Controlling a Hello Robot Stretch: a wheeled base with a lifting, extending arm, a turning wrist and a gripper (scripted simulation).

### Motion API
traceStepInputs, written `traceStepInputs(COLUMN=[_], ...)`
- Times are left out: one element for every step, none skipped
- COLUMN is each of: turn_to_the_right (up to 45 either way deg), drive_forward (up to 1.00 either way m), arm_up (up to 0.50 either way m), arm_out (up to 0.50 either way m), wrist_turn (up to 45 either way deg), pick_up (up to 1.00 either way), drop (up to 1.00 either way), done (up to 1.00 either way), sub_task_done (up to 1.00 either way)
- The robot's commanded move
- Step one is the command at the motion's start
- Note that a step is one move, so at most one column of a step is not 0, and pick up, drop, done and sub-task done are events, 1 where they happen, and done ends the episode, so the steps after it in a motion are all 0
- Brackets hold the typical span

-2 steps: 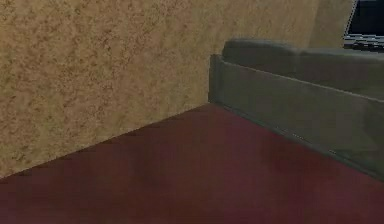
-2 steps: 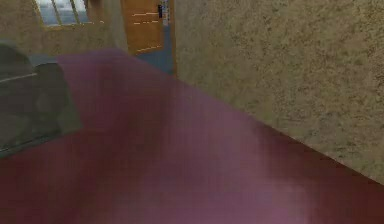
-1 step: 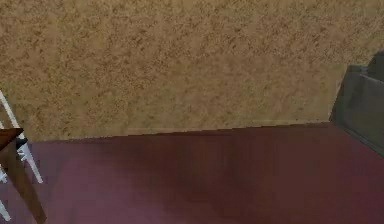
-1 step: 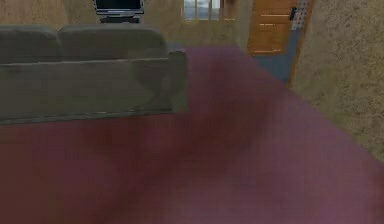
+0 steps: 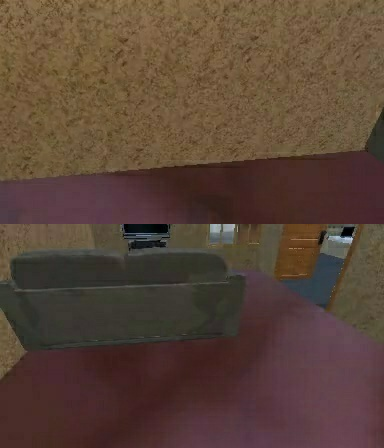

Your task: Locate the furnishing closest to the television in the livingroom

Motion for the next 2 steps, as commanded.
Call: traceStepInputs(turn_to_the_right=[-36.0,0.0], drive_forward=[0.0,0.95], arm_up=[0.0,0.0], arm_out=[0.0,0.0], wrist_turn=[0.0,0.0], pick_up=[0.0,0.0], drop=[0.0,0.0], done=[0.0,0.0], sub_task_done=[0.0,0.0])
